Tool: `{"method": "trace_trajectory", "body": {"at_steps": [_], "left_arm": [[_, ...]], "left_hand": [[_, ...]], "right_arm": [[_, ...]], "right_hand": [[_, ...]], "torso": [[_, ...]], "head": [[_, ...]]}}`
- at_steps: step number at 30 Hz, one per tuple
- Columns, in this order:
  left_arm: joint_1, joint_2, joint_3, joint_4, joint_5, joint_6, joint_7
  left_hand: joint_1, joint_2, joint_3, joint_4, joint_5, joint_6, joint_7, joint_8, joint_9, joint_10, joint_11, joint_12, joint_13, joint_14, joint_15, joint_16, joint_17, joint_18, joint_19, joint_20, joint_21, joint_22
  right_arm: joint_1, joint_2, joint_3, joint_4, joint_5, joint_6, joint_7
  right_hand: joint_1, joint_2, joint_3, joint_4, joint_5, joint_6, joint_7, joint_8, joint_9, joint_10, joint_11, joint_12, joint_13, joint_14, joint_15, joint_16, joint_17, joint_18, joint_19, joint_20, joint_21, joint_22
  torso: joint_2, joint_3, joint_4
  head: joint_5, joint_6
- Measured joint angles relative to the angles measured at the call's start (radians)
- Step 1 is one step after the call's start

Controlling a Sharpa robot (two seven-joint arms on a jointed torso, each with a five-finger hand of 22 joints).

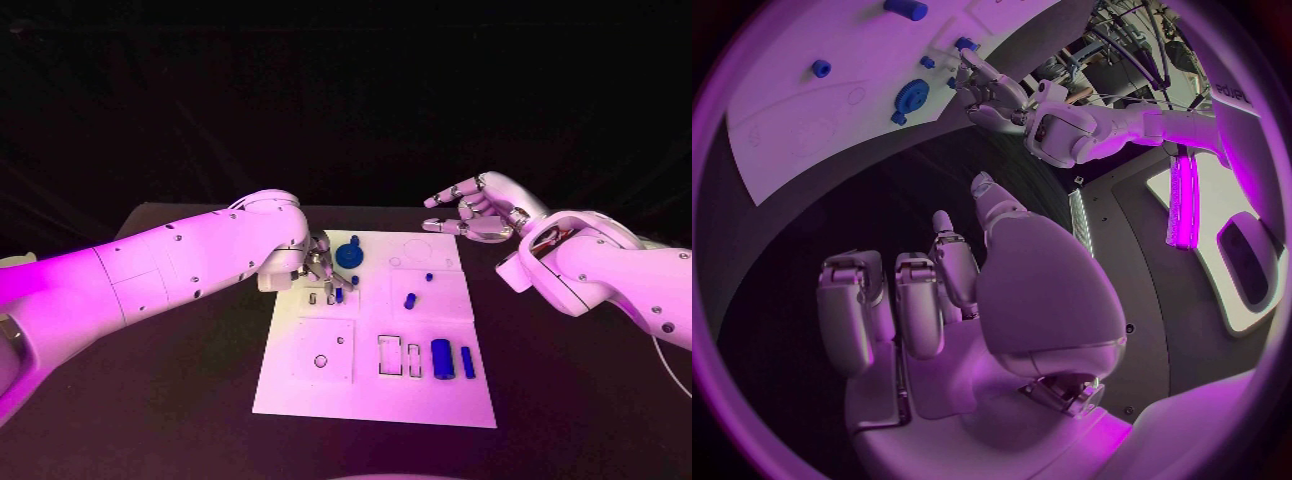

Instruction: Assemble the parts on the task board

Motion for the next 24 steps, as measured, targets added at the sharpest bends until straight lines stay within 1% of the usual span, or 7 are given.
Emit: {"method": "trace_trajectory", "body": {"at_steps": [2,4,14,18,19,23,24], "left_arm": [[0.000,0.000,0.000,0.000,0.000,0.002,0.000],[0.000,0.001,0.000,-0.001,0.000,0.004,0.000],[-0.004,0.010,-0.001,-0.005,0.003,0.011,0.000],[-0.005,0.011,-0.001,-0.007,0.004,0.012,0.001],[-0.005,0.011,-0.001,-0.007,0.004,0.012,0.001],[-0.006,0.012,-0.001,-0.008,0.005,0.012,0.001],[-0.006,0.012,-0.001,-0.008,0.005,0.012,0.001]], "left_hand": [[0.010,-0.001,0.003,-0.003,0.000,-0.004,0.004,0.001,0.004,0.000,0.000,0.000,0.000,0.000,0.000,0.000,0.000,0.000,0.000,0.000,0.000,0.000],[0.011,0.001,0.003,-0.003,0.000,-0.007,0.000,0.001,0.006,0.000,0.000,0.000,0.001,0.000,0.000,0.000,0.000,0.000,0.000,0.000,0.000,0.000],[0.041,0.009,0.012,-0.012,0.000,-0.007,0.000,0.004,0.016,0.000,0.000,0.000,0.002,0.000,0.000,0.000,0.000,0.000,0.000,0.000,0.000,0.000],[0.044,0.005,0.012,-0.012,0.000,-0.007,0.000,0.004,0.019,0.000,0.000,0.000,0.002,0.000,0.000,0.000,0.000,0.000,0.000,0.000,0.000,0.000],[0.049,0.009,0.013,-0.013,0.000,-0.007,0.000,0.004,0.019,0.000,0.000,0.000,0.002,0.000,0.000,0.000,0.000,0.000,0.000,0.000,0.000,0.000],[0.050,0.010,0.015,-0.015,0.000,-0.007,0.000,0.004,0.022,0.000,0.000,0.000,0.003,0.000,0.000,0.000,0.000,0.000,0.000,0.000,0.000,0.000],[0.054,0.015,0.020,-0.016,0.000,-0.007,0.000,0.004,0.022,0.000,0.000,0.000,0.003,0.000,0.000,0.000,0.000,0.000,0.000,0.000,0.000,0.000]], "right_arm": [[0.000,0.001,0.000,-0.001,0.000,0.001,0.000],[-0.001,0.001,0.000,-0.002,0.000,0.001,0.000],[-0.001,0.003,0.000,-0.004,0.000,0.003,0.000],[-0.001,0.003,0.000,-0.004,0.000,0.004,0.000],[-0.001,0.003,0.000,-0.004,0.000,0.004,0.000],[-0.001,0.003,0.000,-0.005,0.001,0.004,-0.001],[-0.001,0.003,0.000,-0.005,0.001,0.004,-0.001]], "right_hand": [[0.000,0.000,0.000,0.000,0.000,0.000,0.000,0.000,0.000,0.000,0.000,0.000,0.000,0.000,0.000,0.000,0.000,0.000,0.000,0.000,0.000,0.000],[0.000,0.000,0.000,0.000,0.000,0.000,0.000,0.000,0.000,0.000,0.000,0.000,0.000,0.000,0.000,0.000,0.000,0.000,0.000,0.000,0.000,0.000],[0.000,0.000,0.000,0.000,0.000,0.000,0.000,0.000,0.000,0.000,0.000,0.000,0.000,0.000,0.000,0.000,0.000,0.000,0.000,0.000,0.000,0.000],[0.000,0.000,0.000,0.000,0.000,0.000,0.000,0.000,0.000,0.000,0.000,0.000,0.000,0.000,0.000,0.000,0.000,0.000,0.000,0.000,-0.003,0.000],[0.000,0.000,0.000,0.000,0.000,0.000,0.000,0.000,0.000,0.000,0.000,0.000,0.000,0.000,0.000,0.000,0.000,0.000,0.000,0.000,-0.003,0.000],[0.000,0.000,0.000,0.000,0.000,0.000,0.000,0.000,0.000,0.000,0.000,0.000,0.000,0.000,0.000,0.000,0.000,0.000,0.000,0.000,-0.003,0.000],[0.000,0.000,0.000,0.000,0.000,0.000,0.000,0.000,0.000,0.000,0.000,0.000,0.000,0.000,0.000,0.000,0.000,0.000,0.000,0.000,-0.003,0.000]], "torso": [[0.000,0.0003,0.0000],[0.000,0.0004,0.0003],[0.001,0.0004,-0.0006],[0.001,0.0003,-0.0006],[0.001,0.0003,-0.0006],[0.001,0.0003,-0.0003],[0.001,0.0003,-0.0001]], "head": [[0.001,-0.001],[0.001,-0.001],[0.002,-0.003],[0.001,-0.005],[0.001,-0.005],[0.000,-0.005],[0.000,-0.005]]}}
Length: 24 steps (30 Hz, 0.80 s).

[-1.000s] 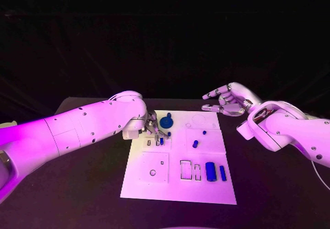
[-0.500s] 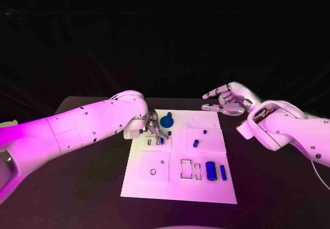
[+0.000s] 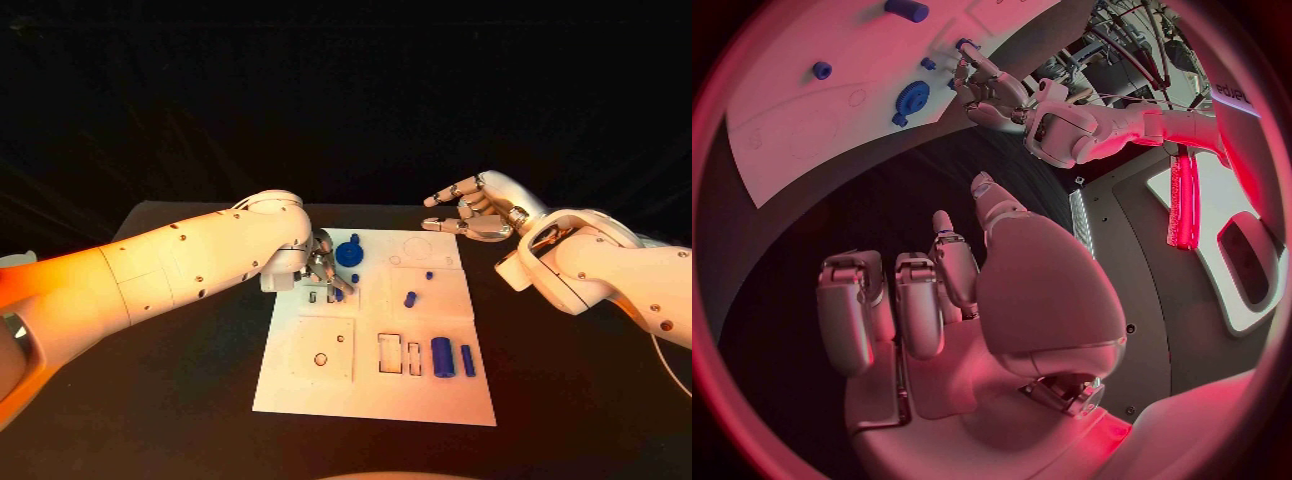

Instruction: Assemble the parts on the task board

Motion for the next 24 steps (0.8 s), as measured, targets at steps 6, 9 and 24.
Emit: {"method": "trace_trajectory", "body": {"at_steps": [6,9,24], "left_arm": [[0.000,0.001,0.000,0.000,0.003,0.000,0.000],[0.000,0.002,0.000,0.000,0.006,0.000,0.001],[0.000,0.002,0.001,-0.002,0.028,0.000,0.006]], "left_hand": [[0.047,0.018,0.039,-0.011,0.000,-0.008,-0.001,0.000,0.009,0.000,0.000,0.000,0.003,-0.003,-0.004,0.000,0.001,0.000,0.004,-0.004,0.000,0.000],[0.086,0.027,0.075,-0.027,0.007,-0.016,-0.008,0.000,0.011,0.002,-0.002,0.000,0.004,0.000,-0.007,0.000,0.001,0.000,0.000,-0.007,0.000,0.000],[0.185,-0.079,0.352,0.069,0.179,-0.040,0.007,-0.051,0.027,0.000,-0.007,-0.026,-0.016,-0.003,-0.011,0.000,0.001,0.000,0.004,-0.011,0.000,0.000]], "right_arm": [[0.000,0.002,0.000,-0.001,0.000,0.002,-0.001],[0.000,0.002,0.000,-0.002,0.000,0.003,-0.001],[-0.001,0.002,-0.001,-0.002,0.000,0.009,-0.002]], "right_hand": [[0.000,0.000,0.000,0.000,0.000,0.000,0.000,0.000,0.000,0.000,0.000,0.000,0.000,0.000,0.000,0.000,0.000,0.000,0.000,0.000,0.000,0.001],[0.000,0.000,0.000,0.000,0.000,0.000,0.000,0.000,0.000,0.000,0.000,0.000,0.000,0.000,0.000,0.000,0.000,0.000,0.000,0.000,0.000,0.001],[0.000,0.000,0.000,0.000,0.004,0.000,0.000,0.000,0.000,0.000,0.000,0.000,0.000,0.000,0.000,0.000,0.000,0.000,0.000,0.000,0.000,0.001]], "torso": [[0.000,0.0001,0.0001],[0.000,0.0001,0.0001],[0.000,0.0001,0.0001]], "head": [[0.000,-0.001],[0.000,-0.001],[-0.002,-0.006]]}}
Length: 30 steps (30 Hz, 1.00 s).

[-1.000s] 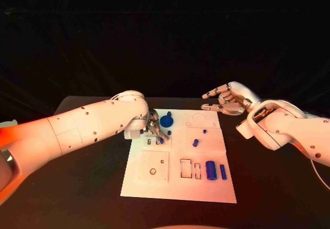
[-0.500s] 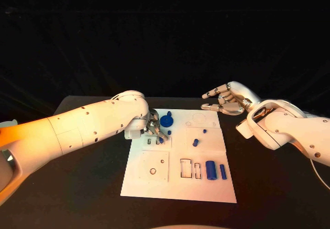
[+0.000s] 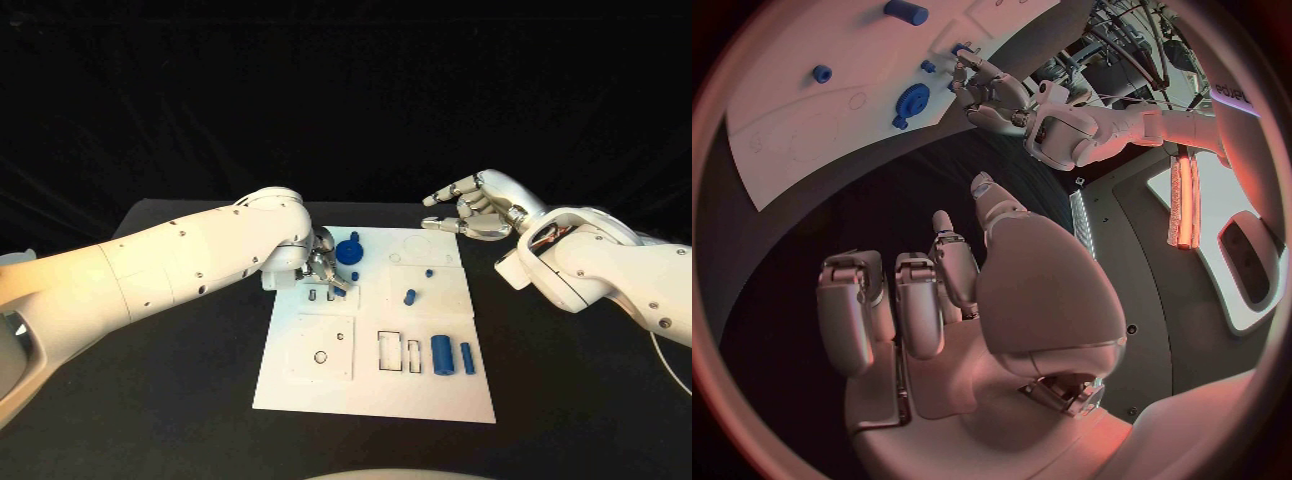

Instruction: Assemble the parts on the task board

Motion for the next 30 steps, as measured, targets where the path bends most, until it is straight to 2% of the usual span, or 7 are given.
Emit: {"method": "trace_trajectory", "body": {"at_steps": [1,5,7,14,20,22,30], "left_arm": [[-0.001,-0.001,0.000,0.001,0.002,-0.001,0.000],[-0.002,-0.010,-0.001,0.009,0.009,-0.008,0.003],[-0.002,-0.019,-0.001,0.018,0.012,-0.020,0.006],[-0.004,-0.054,-0.001,0.065,0.020,-0.091,0.016],[-0.017,-0.086,-0.002,0.108,0.019,-0.153,0.020],[-0.024,-0.095,-0.003,0.122,0.016,-0.173,0.021],[-0.041,-0.112,-0.003,0.148,-0.022,-0.223,0.021]], "left_hand": [[-0.018,-0.024,0.065,-0.019,0.005,0.001,0.001,0.000,0.001,0.000,0.000,0.000,0.014,0.000,0.000,0.000,0.000,0.000,0.000,0.000,0.000,0.000],[-0.090,-0.103,0.207,-0.028,0.042,0.005,0.004,0.014,0.032,0.007,0.006,0.004,0.014,0.000,0.000,0.000,0.000,0.000,0.000,0.000,0.000,0.000],[-0.116,-0.127,0.257,-0.045,0.060,0.008,0.004,0.019,0.045,0.011,0.007,0.005,0.015,0.000,0.000,0.000,0.000,0.000,0.000,0.000,0.000,0.000],[-0.159,-0.147,0.305,-0.073,0.100,0.012,0.001,0.028,0.064,0.020,0.005,0.010,0.023,0.000,0.000,0.000,0.000,0.000,0.000,0.000,0.004,0.000],[-0.163,-0.148,0.307,-0.075,0.101,0.016,0.000,0.028,0.067,0.020,0.005,0.011,0.024,0.000,0.000,0.000,0.000,-0.001,0.000,0.000,0.004,0.000],[-0.168,-0.148,0.314,-0.081,0.105,0.016,0.000,0.028,0.069,0.024,0.002,0.016,0.028,0.000,0.000,0.000,0.000,-0.015,0.000,0.000,0.008,0.000],[-0.173,-0.154,0.318,-0.086,0.107,0.019,0.000,0.031,0.070,0.027,0.005,0.020,0.033,0.000,0.000,0.000,0.000,-0.015,0.000,0.000,0.012,0.000]], "right_arm": [[0.000,0.000,0.000,0.000,0.000,0.000,0.000],[-0.001,0.001,-0.001,0.001,0.000,0.002,0.000],[-0.001,0.001,-0.001,0.001,0.000,0.002,0.000],[-0.001,0.001,-0.002,-0.001,0.000,0.003,0.000],[-0.002,0.001,-0.003,-0.003,0.000,0.004,0.000],[-0.003,0.001,-0.003,-0.004,0.000,0.004,0.000],[-0.005,0.001,-0.004,-0.006,0.000,0.005,0.000]], "right_hand": [[0.000,0.000,0.000,0.000,0.000,0.000,0.000,0.000,0.000,0.000,0.000,0.000,0.000,0.000,0.000,0.000,0.000,0.000,0.000,0.000,0.000,0.000],[0.000,0.000,0.000,0.000,0.000,0.000,0.000,0.000,0.000,0.000,0.000,0.000,0.000,0.000,0.000,0.000,0.000,0.000,0.000,0.000,0.000,0.000],[0.000,0.000,0.000,0.000,0.000,0.000,0.000,0.000,0.000,0.000,0.000,0.000,0.000,0.000,0.000,0.000,0.000,0.000,0.000,0.000,0.000,0.000],[0.000,0.000,0.000,0.000,0.000,0.000,0.000,0.000,0.000,0.000,0.000,0.000,0.000,0.000,0.000,0.000,0.000,0.000,0.000,0.000,0.000,0.000],[0.000,0.000,0.000,0.000,0.000,0.000,0.000,0.000,0.000,0.000,0.000,0.000,0.000,0.000,0.000,0.000,0.001,0.000,0.000,0.000,0.000,0.000],[0.000,0.000,0.000,0.000,0.000,0.003,-0.003,0.000,0.000,0.000,0.000,0.000,0.000,0.000,0.000,0.000,0.001,0.000,0.000,0.000,0.000,0.000],[0.000,0.000,0.000,0.000,0.000,0.003,-0.003,0.000,0.000,0.000,0.000,0.000,0.000,0.000,0.000,0.000,0.001,0.000,0.000,0.000,0.000,0.000]], "torso": [[0.000,0.0001,0.0000],[0.000,0.0002,0.0000],[0.000,0.0008,0.0001],[0.000,0.0013,0.0017],[0.000,0.0013,0.0035],[0.000,0.0020,0.0047],[0.000,0.0033,0.0059]], "head": [[0.000,0.000],[0.001,-0.002],[0.001,-0.002],[0.002,-0.002],[0.004,-0.004],[0.005,-0.005],[0.007,-0.007]]}}
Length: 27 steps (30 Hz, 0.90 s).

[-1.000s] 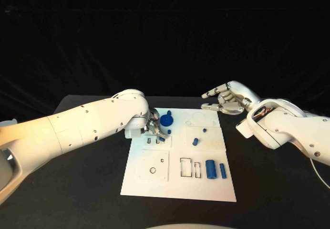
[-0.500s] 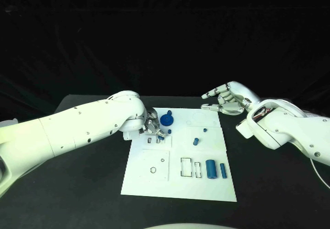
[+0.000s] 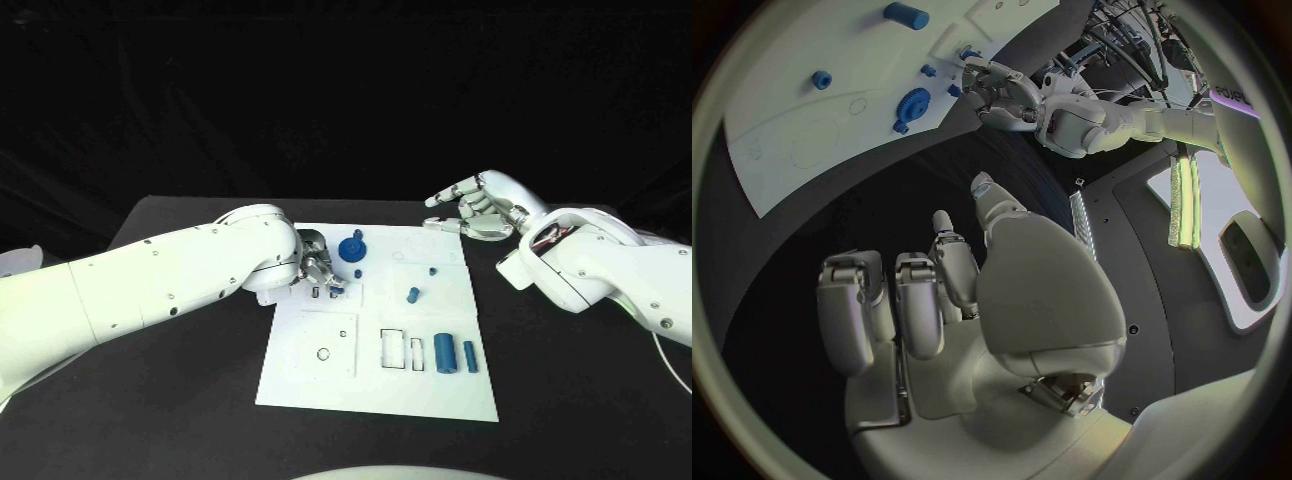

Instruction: Assemble the parts on the task board

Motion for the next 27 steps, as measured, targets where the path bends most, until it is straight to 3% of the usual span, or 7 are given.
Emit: {"method": "trace_trajectory", "body": {"at_steps": [9,27], "left_arm": [[-0.008,-0.011,0.000,0.014,-0.043,-0.004,-0.003],[-0.011,-0.019,0.000,0.019,-0.088,0.006,-0.007]], "left_hand": [[-0.003,-0.003,0.001,-0.001,0.000,0.000,0.000,0.000,0.002,0.003,-0.003,0.000,0.001,0.000,0.000,0.000,0.000,0.000,0.000,0.000,0.000,0.001],[-0.013,-0.013,0.009,-0.010,0.000,0.006,-0.002,0.000,0.003,0.003,-0.003,0.000,0.001,0.000,0.000,0.000,0.000,0.000,0.000,0.000,0.004,0.001]], "right_arm": [[-0.001,-0.001,0.000,-0.002,0.000,0.001,0.000],[-0.002,-0.001,0.000,-0.003,0.000,0.003,0.000]], "right_hand": [[0.000,0.000,0.000,0.000,0.000,0.000,0.000,0.000,0.000,0.000,0.000,0.000,0.000,0.000,0.000,0.000,0.000,0.000,0.000,0.000,0.000,0.000],[0.000,0.000,-0.003,0.003,0.000,0.000,0.000,0.000,0.000,0.000,0.000,0.000,0.000,0.000,0.000,0.000,0.000,0.000,0.000,0.000,0.000,0.000]], "torso": [[0.001,0.0000,-0.0007],[0.001,0.0009,-0.0015]], "head": [[0.003,-0.002],[0.006,-0.005]]}}
